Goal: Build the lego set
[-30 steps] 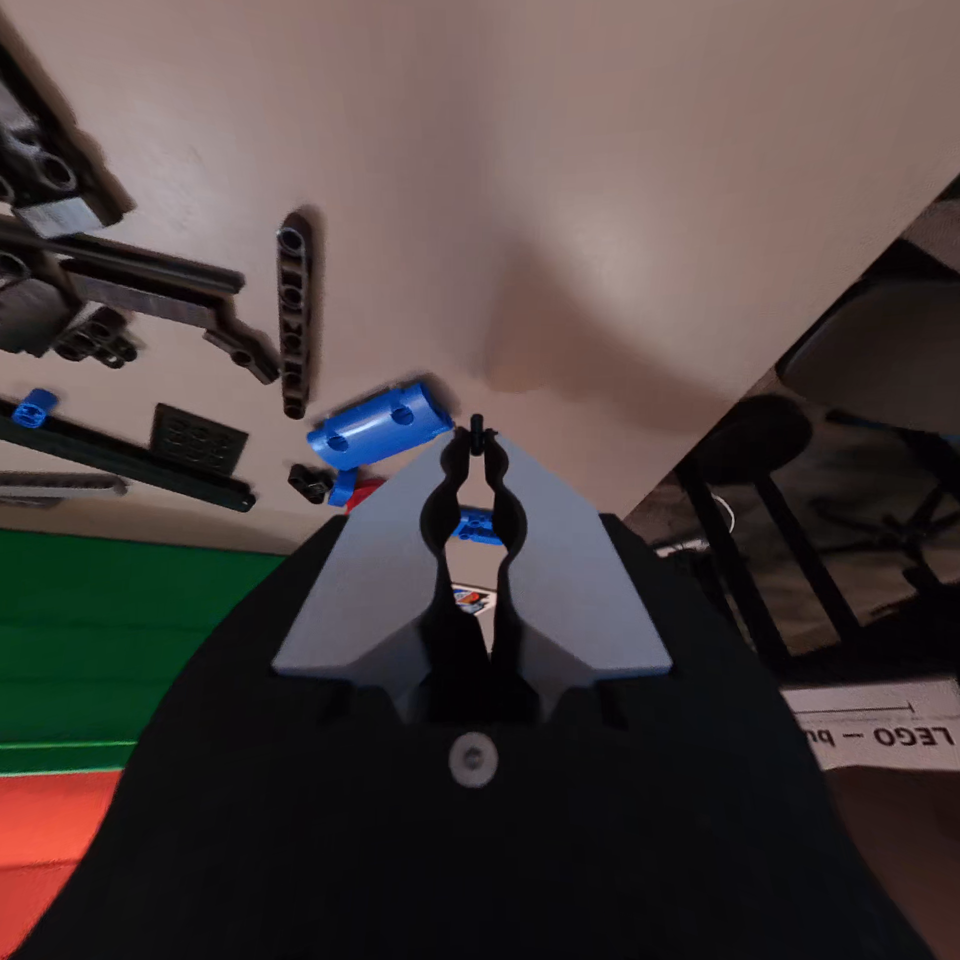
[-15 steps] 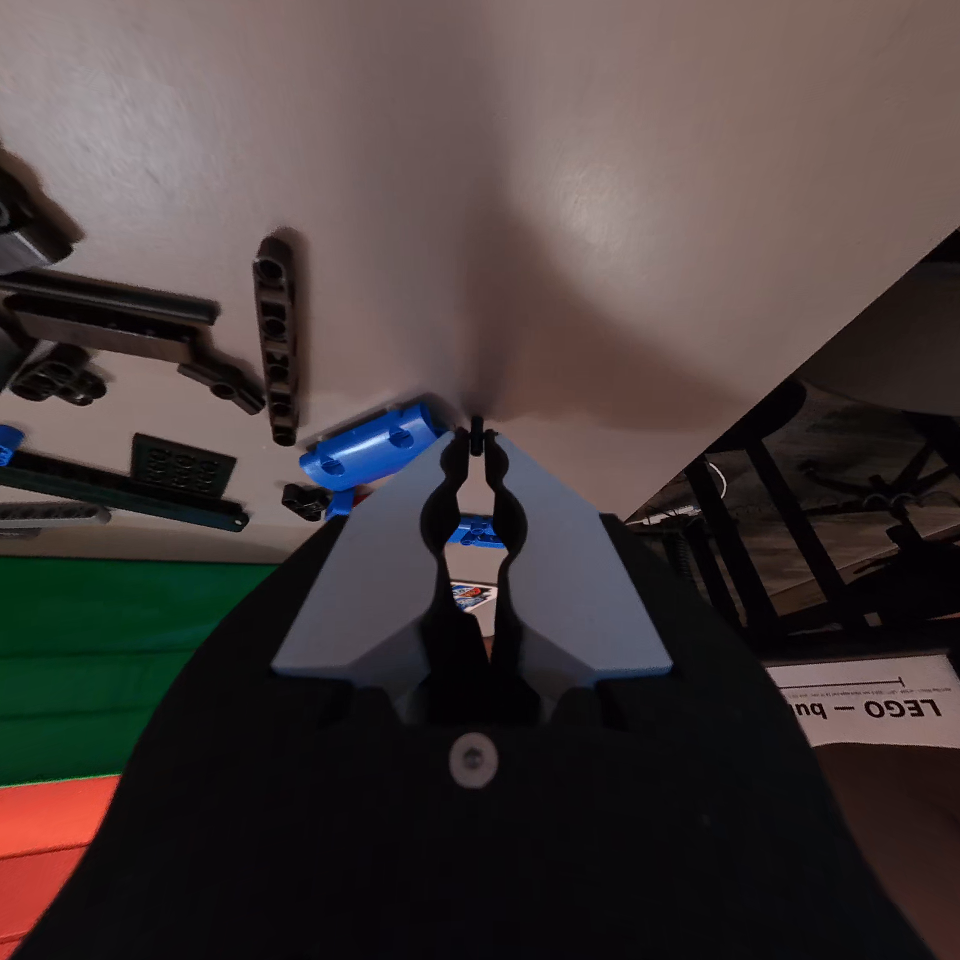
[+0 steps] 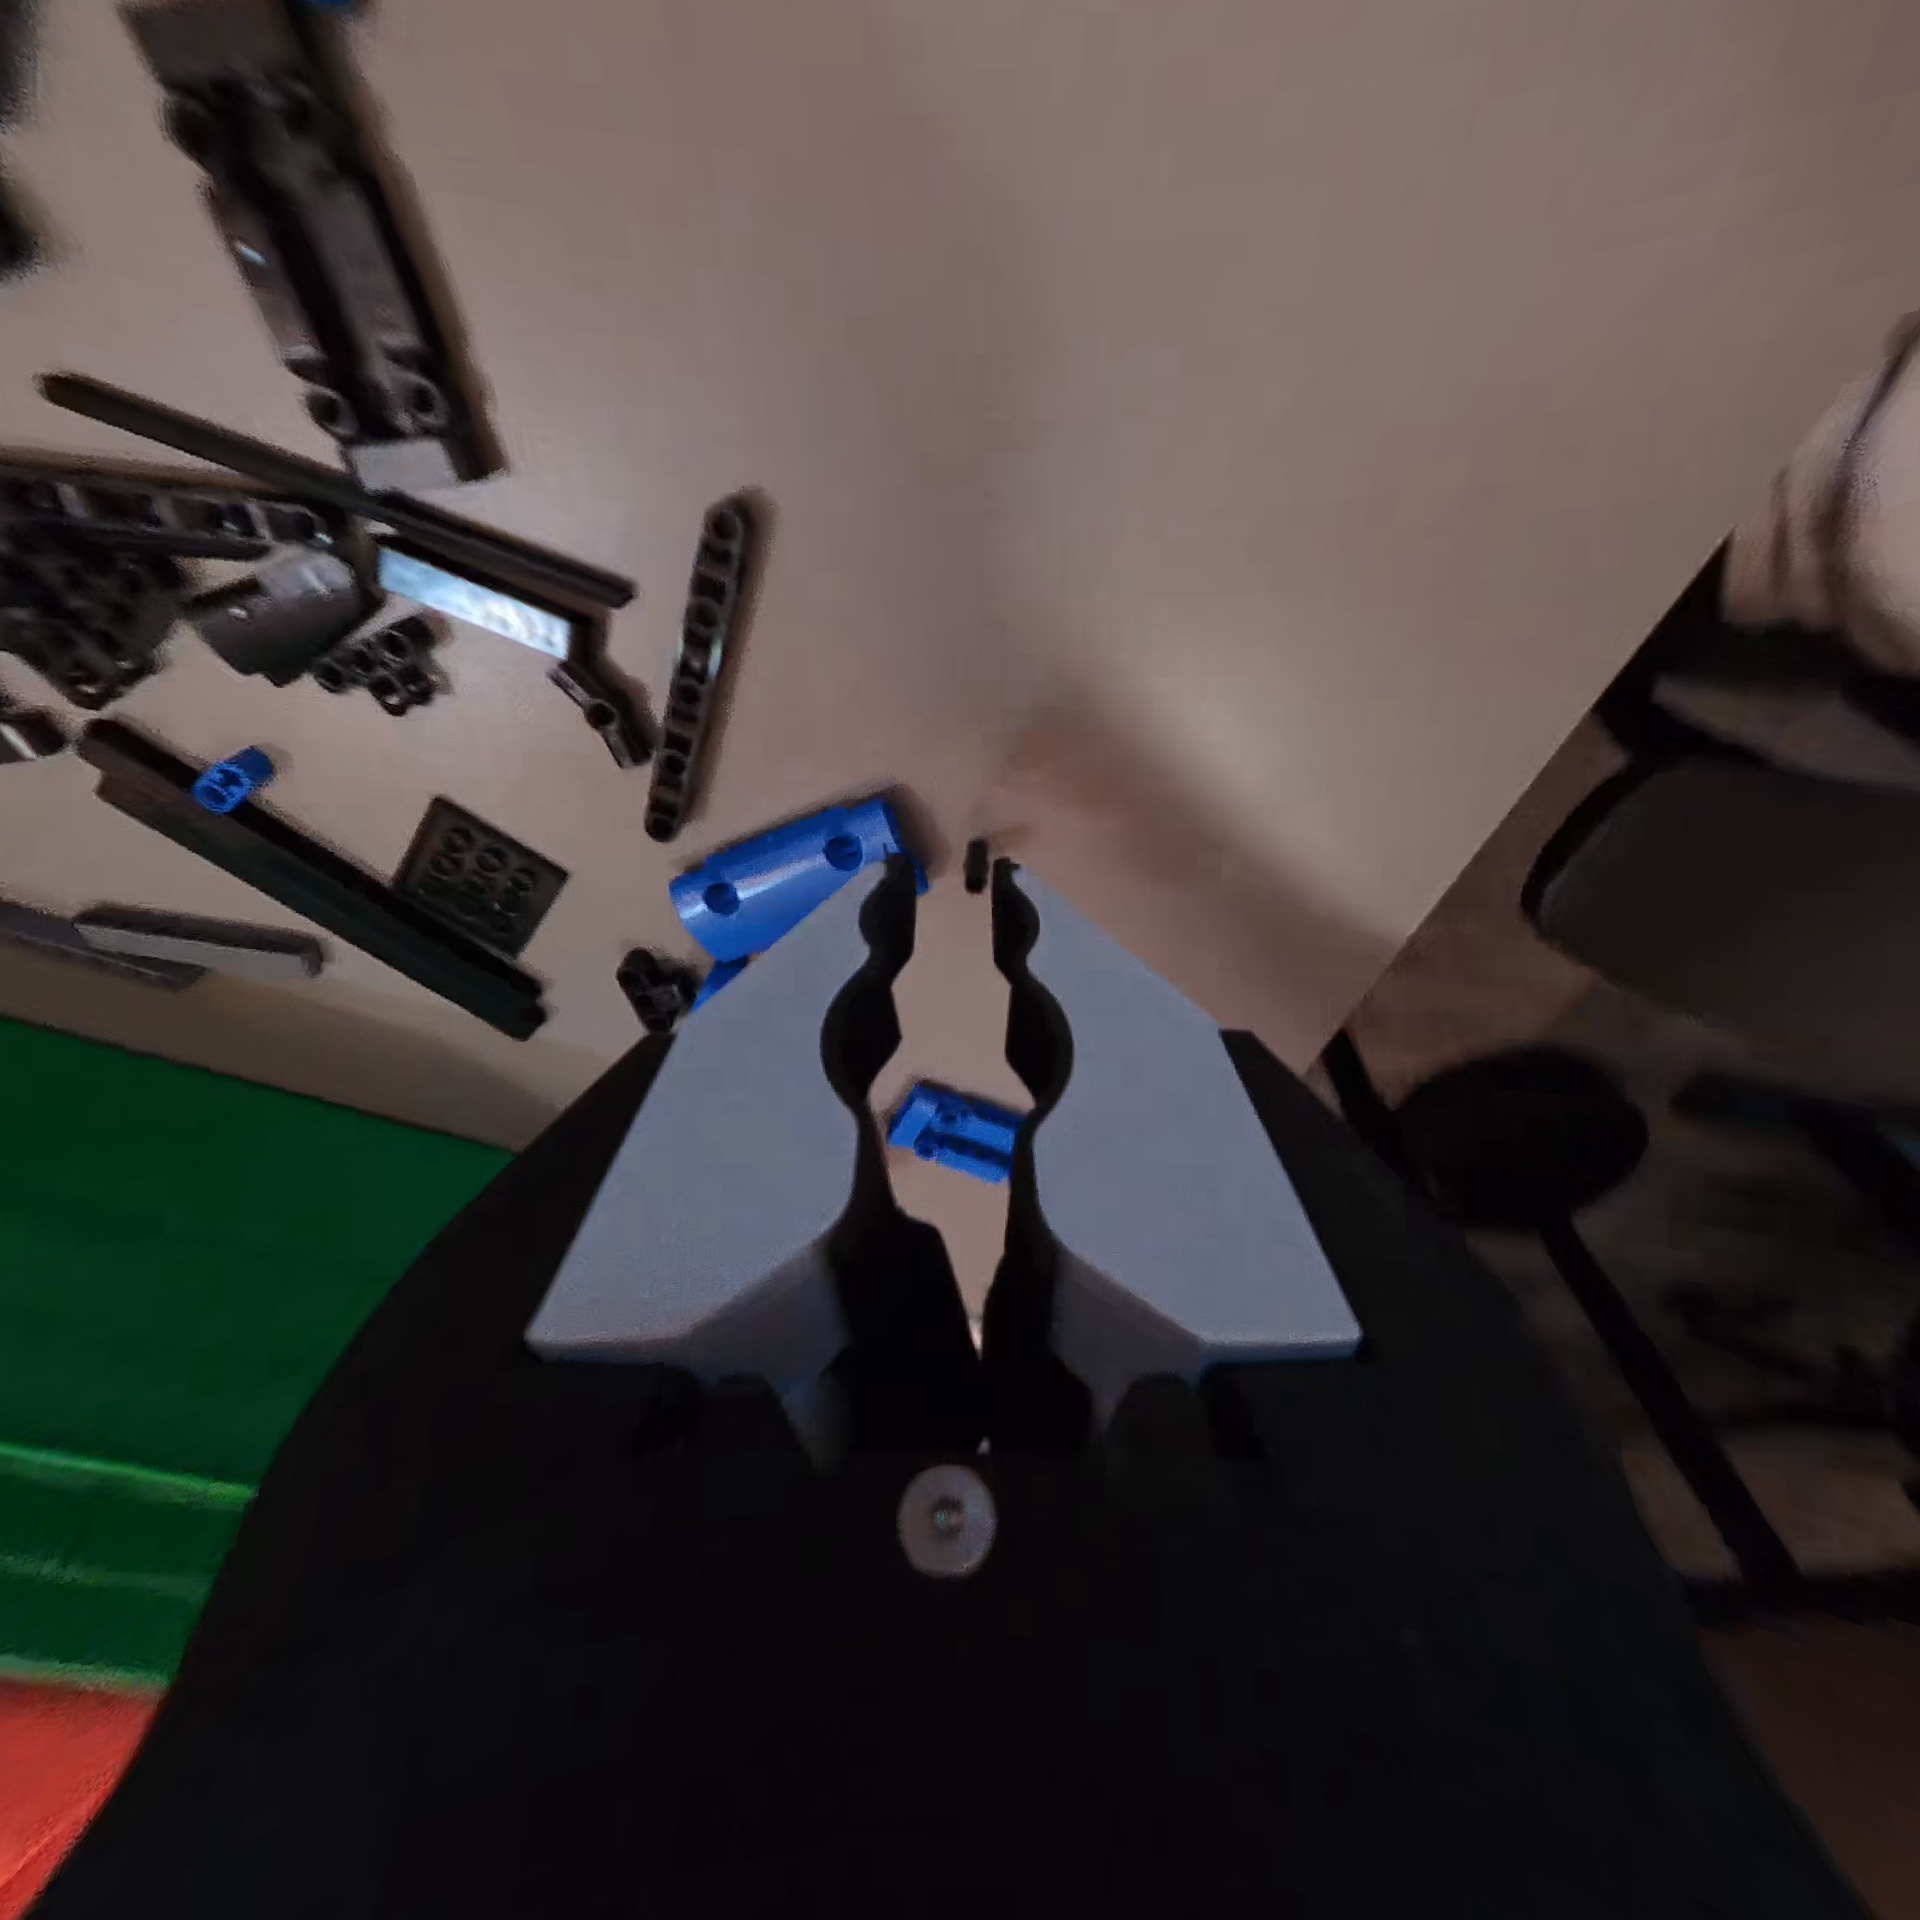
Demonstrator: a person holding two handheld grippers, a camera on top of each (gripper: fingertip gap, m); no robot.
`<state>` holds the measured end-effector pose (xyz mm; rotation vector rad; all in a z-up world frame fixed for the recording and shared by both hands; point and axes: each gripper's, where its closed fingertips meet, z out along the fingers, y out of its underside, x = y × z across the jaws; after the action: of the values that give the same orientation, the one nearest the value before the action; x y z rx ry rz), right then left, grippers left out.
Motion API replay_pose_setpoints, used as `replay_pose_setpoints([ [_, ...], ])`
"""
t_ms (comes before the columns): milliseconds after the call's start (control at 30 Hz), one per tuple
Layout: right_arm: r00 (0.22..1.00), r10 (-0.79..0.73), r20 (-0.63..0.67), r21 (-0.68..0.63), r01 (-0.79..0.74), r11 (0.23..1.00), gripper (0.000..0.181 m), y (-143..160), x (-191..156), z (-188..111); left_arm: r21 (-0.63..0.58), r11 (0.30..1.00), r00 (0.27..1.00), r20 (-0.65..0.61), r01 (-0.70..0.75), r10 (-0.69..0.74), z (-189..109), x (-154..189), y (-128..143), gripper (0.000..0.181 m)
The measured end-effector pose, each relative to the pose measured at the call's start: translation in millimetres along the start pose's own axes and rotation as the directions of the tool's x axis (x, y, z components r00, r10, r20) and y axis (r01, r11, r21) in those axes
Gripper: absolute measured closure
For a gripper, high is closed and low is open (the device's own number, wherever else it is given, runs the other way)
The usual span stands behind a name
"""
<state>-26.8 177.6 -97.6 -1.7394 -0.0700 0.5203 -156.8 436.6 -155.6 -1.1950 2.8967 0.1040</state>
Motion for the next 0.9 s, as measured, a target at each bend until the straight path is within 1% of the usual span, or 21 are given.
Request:
replay_pose_setpoints([
  [33, 1.0, 0.002, 0.004, 0.002, -0.002, 1.0, 0.175, 0, -1, 0, 0.092, 0.996, 1.0, 0.002, 0.019, -0.02, -2, 2, -3, 0.17],
  [67, 1.0, 0.004, 0.007, 0.003, -0.004, 1.0, 0.175, -1, -1, 0, 0.166, 0.985, 0.999, -0.009, 0.045, -0.044, -2, 5, -3, 0.17],
  [133, 1.0, 0.004, 0.01, 0.002, -0.004, 1.0, 0.175, -1, -1, 1, 0.267, 0.96, 0.996, 0.007, 0.081, -0.086, 2, 6, 2, 0.17],
  [267, 1.0, 0.009, 0.016, 0.0, -0.009, 1.0, 0.175, 0, -2, 1, 0.377, 0.92, 0.993, 0.015, 0.103, -0.117, 13, 8, 9, 0.17],
  [367, 1.0, 0.009, 0.02, 0.0, -0.009, 1.0, 0.175, 0, -3, 1, 0.374, 0.917, 0.988, 0.011, 0.139, -0.155, 18, 2, 14, 0.171],
  [600, 1.0, 0.012, 0.019, 0.001, -0.012, 1.0, 0.175, 0, -2, 0, 0.368, 0.918, 0.989, -0.045, 0.148, -0.141, 20, 5, 11, 0.173],
  [800, 1.0, 0.011, 0.023, -0.001, -0.01, 1.0, 0.175, 0, -3, 0, 0.334, 0.931, 0.989, -0.034, 0.147, -0.144, 25, 4, 13, 0.173],
  [900, 1.0, 0.011, 0.023, -0.001, -0.011, 1.0, 0.175, 0, -3, 0, 0.337, 0.929, 0.988, -0.04, 0.151, -0.146, 26, 3, 13, 0.173],
])
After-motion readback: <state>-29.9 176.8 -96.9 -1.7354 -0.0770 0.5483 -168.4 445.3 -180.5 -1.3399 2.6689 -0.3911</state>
